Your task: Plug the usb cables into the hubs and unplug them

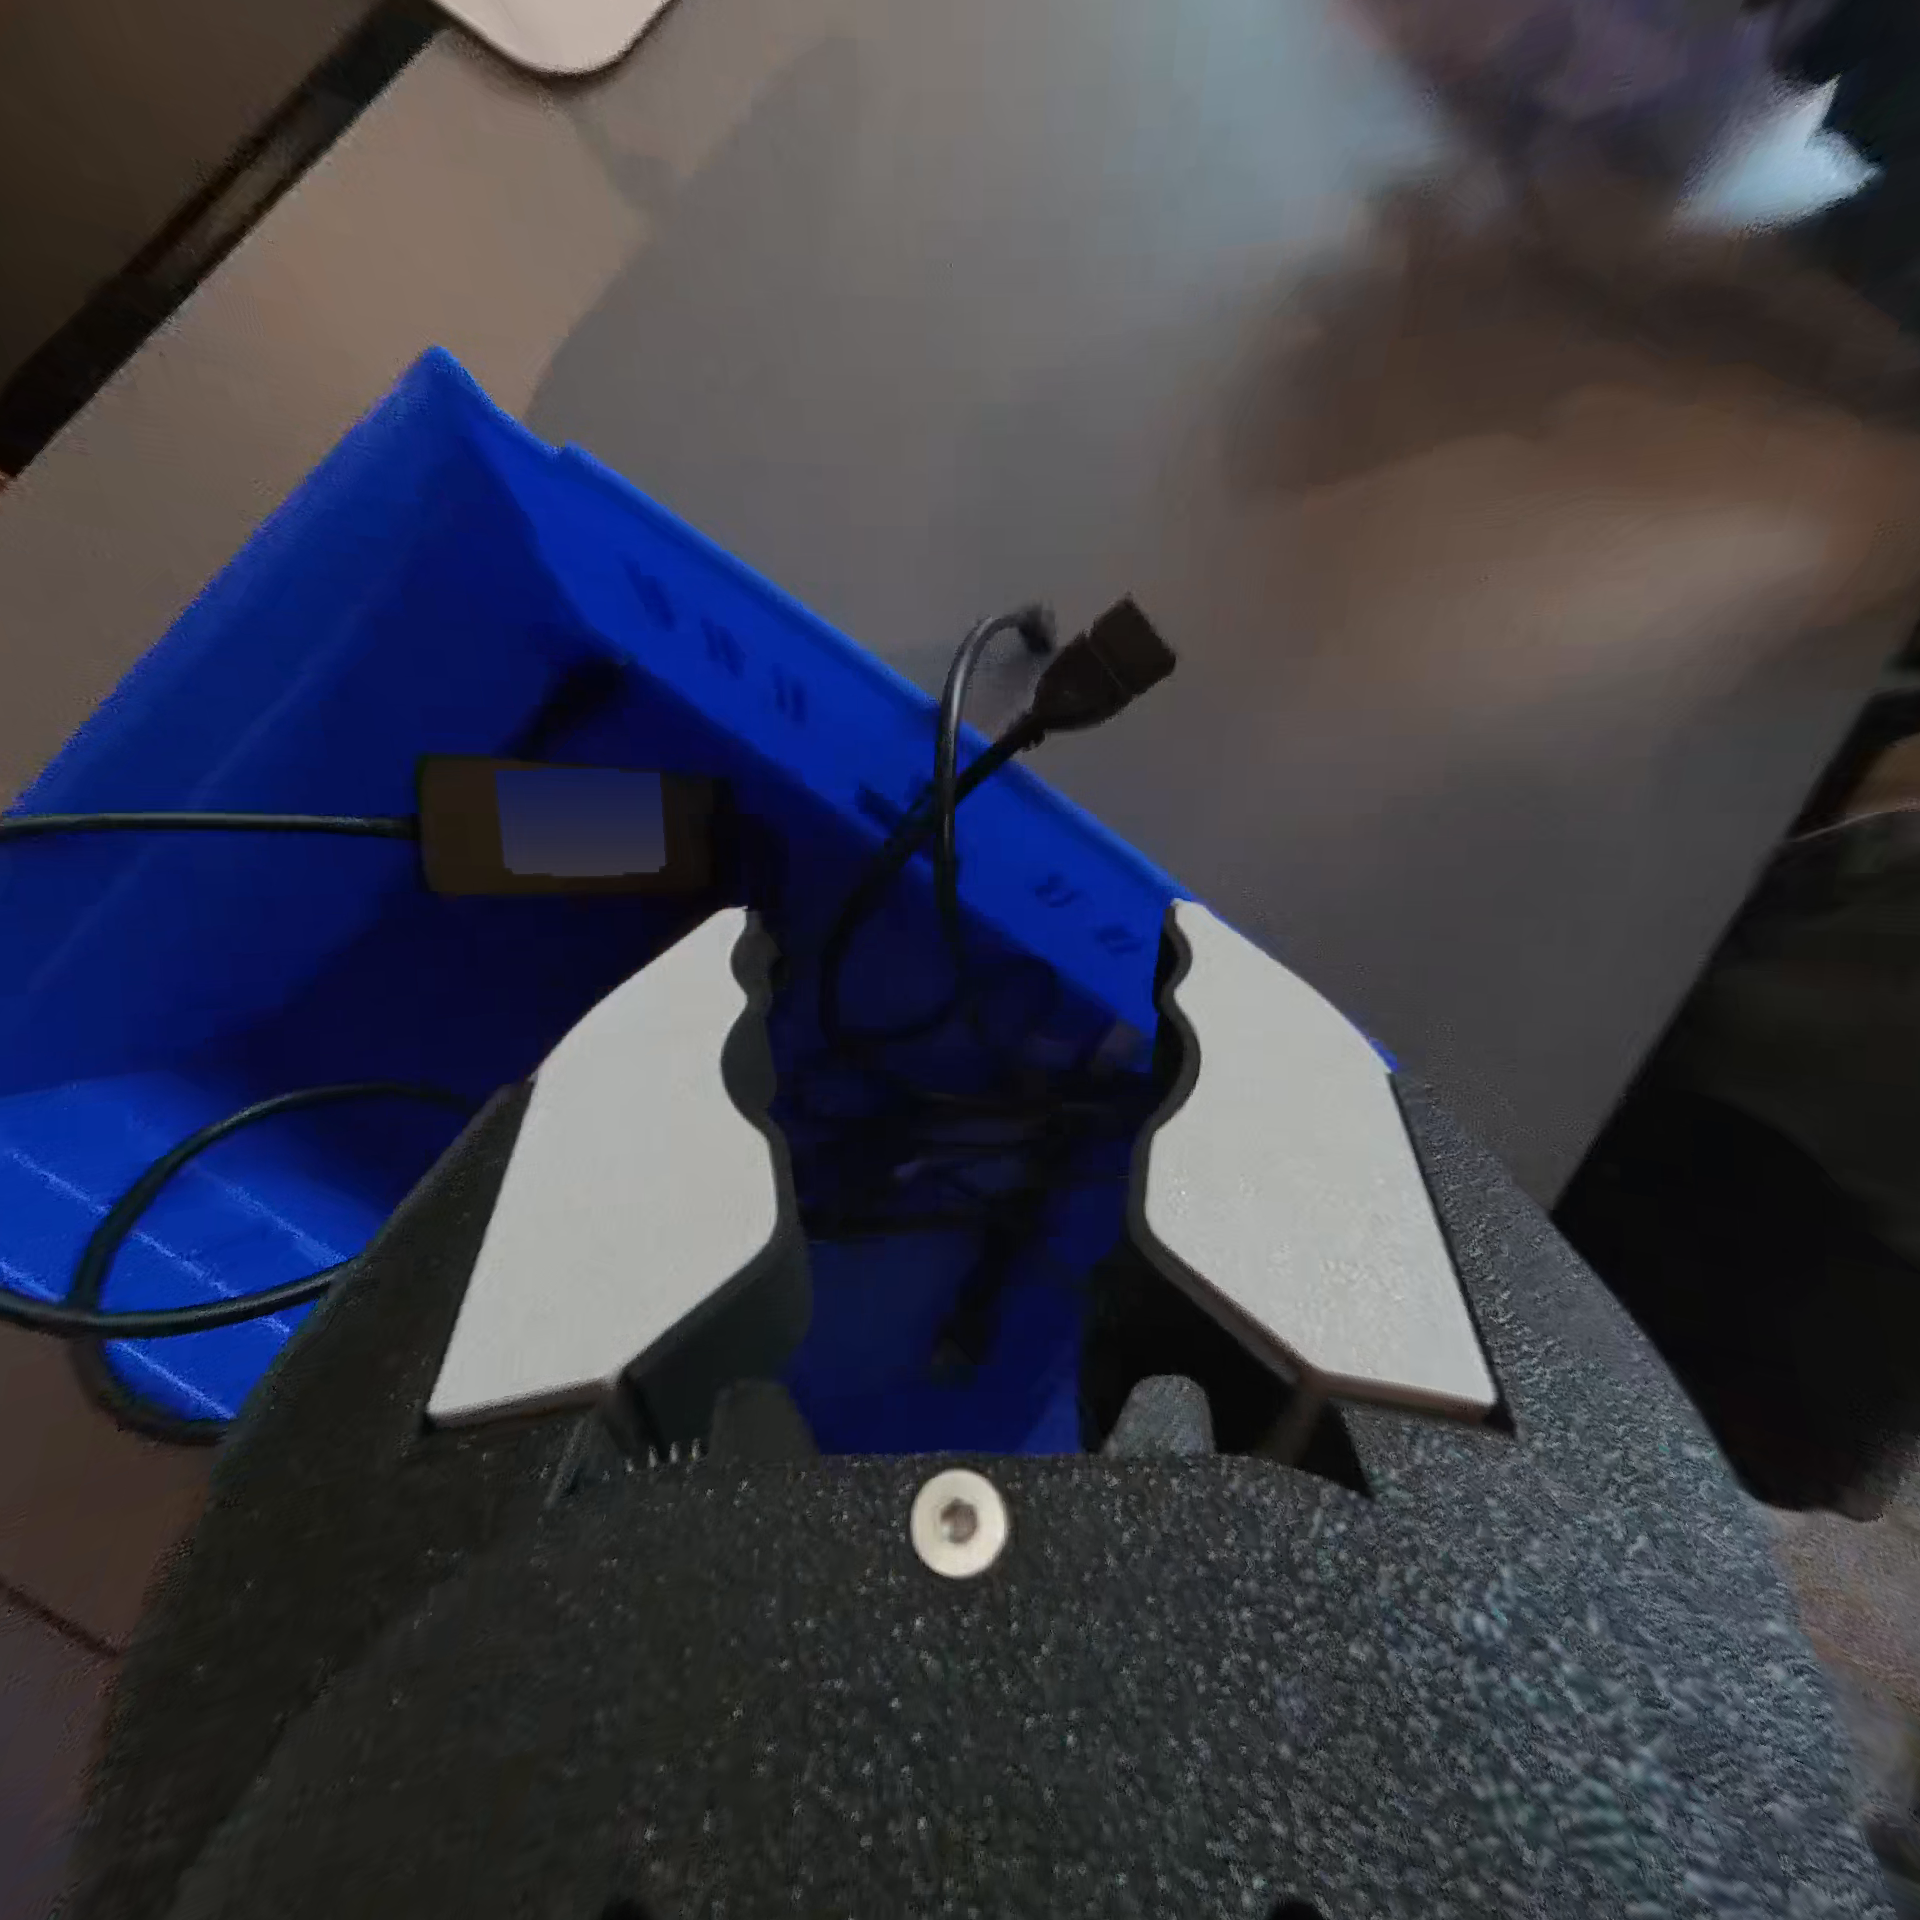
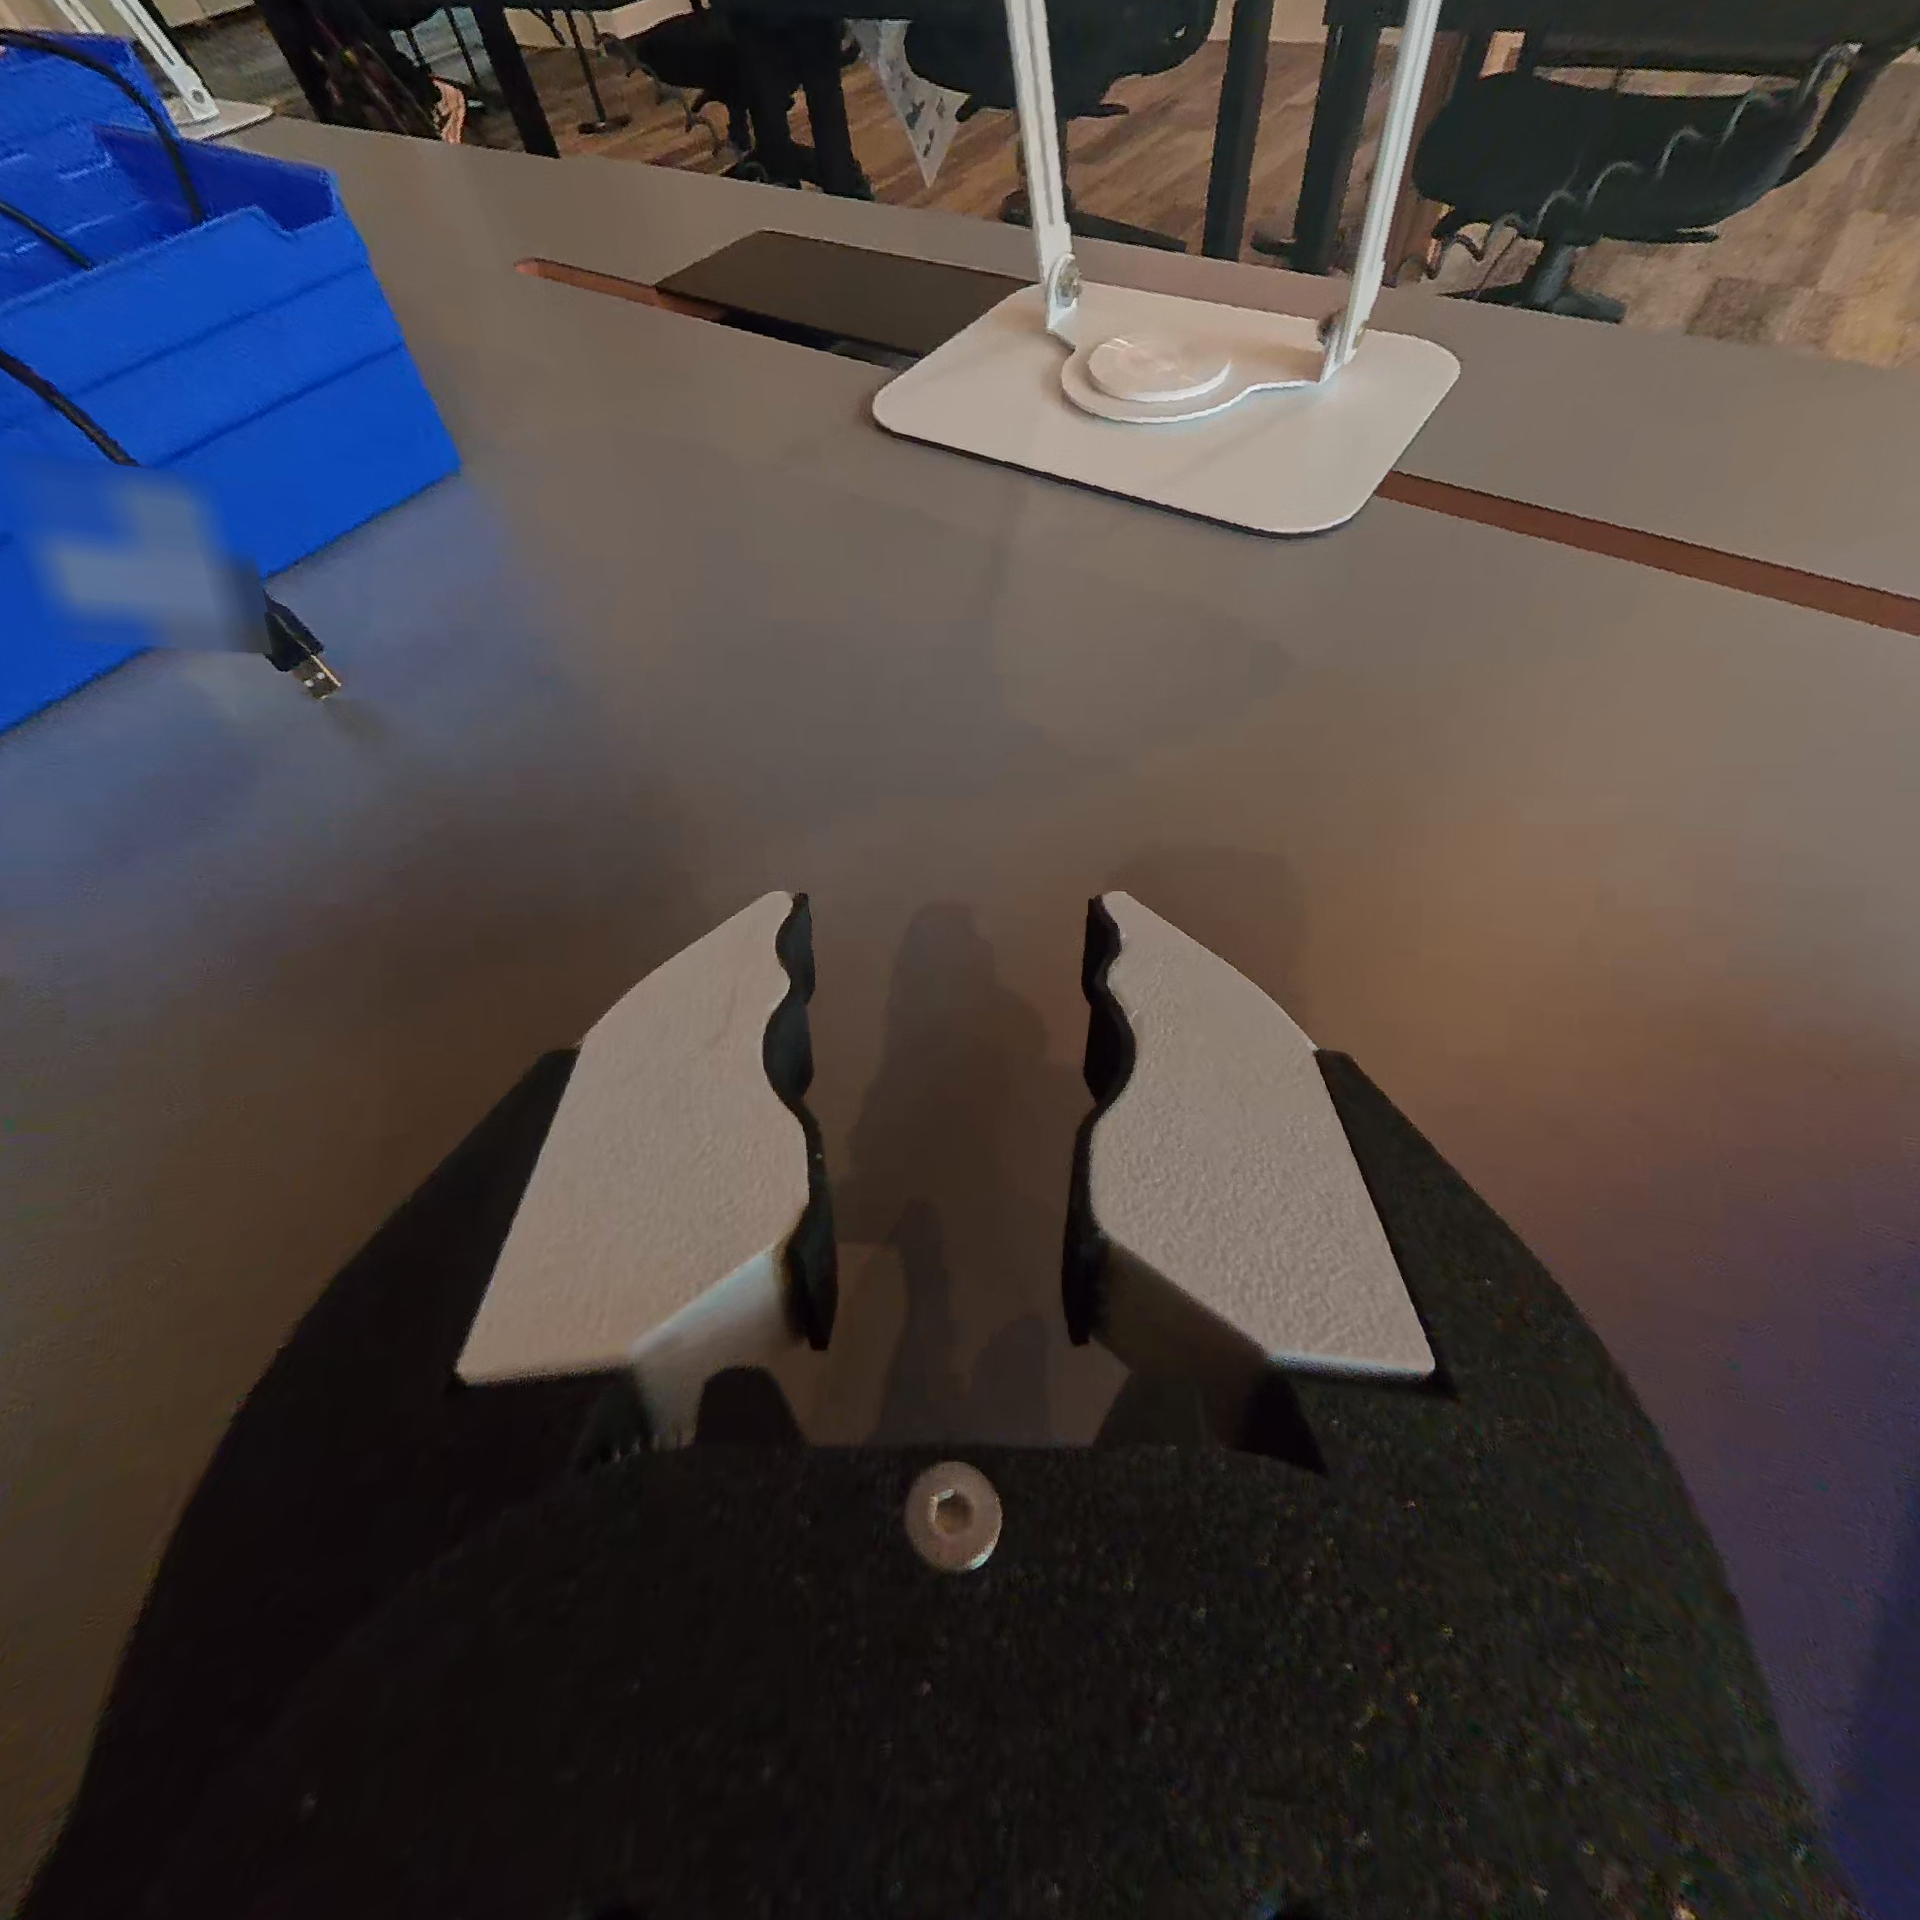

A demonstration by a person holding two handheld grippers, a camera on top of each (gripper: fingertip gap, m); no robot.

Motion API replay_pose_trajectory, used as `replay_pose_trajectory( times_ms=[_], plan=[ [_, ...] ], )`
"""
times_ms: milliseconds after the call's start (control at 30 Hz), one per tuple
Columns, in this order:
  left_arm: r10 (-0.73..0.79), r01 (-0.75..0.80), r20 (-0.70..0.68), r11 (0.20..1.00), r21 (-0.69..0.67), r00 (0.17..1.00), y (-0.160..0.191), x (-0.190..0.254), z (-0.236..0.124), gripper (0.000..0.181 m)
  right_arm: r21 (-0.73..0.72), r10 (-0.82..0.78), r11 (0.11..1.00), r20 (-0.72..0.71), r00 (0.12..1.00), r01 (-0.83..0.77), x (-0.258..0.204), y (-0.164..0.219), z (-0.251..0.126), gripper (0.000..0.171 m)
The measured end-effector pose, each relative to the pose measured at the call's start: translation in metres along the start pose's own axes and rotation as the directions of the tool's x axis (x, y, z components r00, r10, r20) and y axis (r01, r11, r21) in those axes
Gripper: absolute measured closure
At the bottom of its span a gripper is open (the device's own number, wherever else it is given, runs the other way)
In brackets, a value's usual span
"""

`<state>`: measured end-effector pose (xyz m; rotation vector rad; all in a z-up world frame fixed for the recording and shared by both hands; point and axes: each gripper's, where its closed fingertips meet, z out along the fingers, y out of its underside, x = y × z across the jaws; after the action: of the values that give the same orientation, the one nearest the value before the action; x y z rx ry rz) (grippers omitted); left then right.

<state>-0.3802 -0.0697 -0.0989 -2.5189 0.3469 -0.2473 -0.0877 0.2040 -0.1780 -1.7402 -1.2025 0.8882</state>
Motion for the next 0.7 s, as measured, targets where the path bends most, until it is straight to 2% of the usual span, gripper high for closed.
replay_pose_trajectory(
  times_ms=[67,133,267,333,400,533,700],
  plan=[
    [0.022,-0.021,0.027,0.999,-0.027,0.999,0.013,0.002,0.017,0.111,0.005,-0.012,1.0,0.002,1.0,0.012,-0.002,-0.001,-0.001,0.122],
    [0.061,-0.056,0.119,0.997,-0.044,0.991,0.022,-0.008,0.033,0.117,0.013,-0.009,1.0,0.002,1.0,0.009,-0.001,-0.003,-0.002,0.122],
    [0.213,-0.213,0.285,0.977,-0.033,0.935,0.021,-0.025,0.052,0.133,0.027,0.012,1.0,0.01,1.0,-0.012,-0.001,-0.005,-0.004,0.124],
    [0.276,-0.294,0.36,0.956,-0.004,0.891,0.013,-0.032,0.055,0.151,0.03,0.01,0.999,0.01,1.0,-0.011,-0.001,-0.005,-0.005,0.124],
    [0.31,-0.33,0.346,0.944,0.002,0.886,0.012,-0.027,0.058,0.174,0.032,0.006,0.999,0.009,1.0,-0.006,-0.001,-0.006,-0.005,0.124],
    [0.271,-0.294,0.353,0.956,0.012,0.895,0.01,-0.021,0.036,0.175,0.032,0.01,0.999,0.009,1.0,-0.011,-0.001,-0.006,-0.005,0.124],
    [0.182,-0.223,0.361,0.972,0.075,0.915,0.015,-0.004,-0.032,0.176,0.025,0.003,1.0,0.024,1.0,-0.003,-0.005,-0.005,-0.004,0.124]
  ],
)
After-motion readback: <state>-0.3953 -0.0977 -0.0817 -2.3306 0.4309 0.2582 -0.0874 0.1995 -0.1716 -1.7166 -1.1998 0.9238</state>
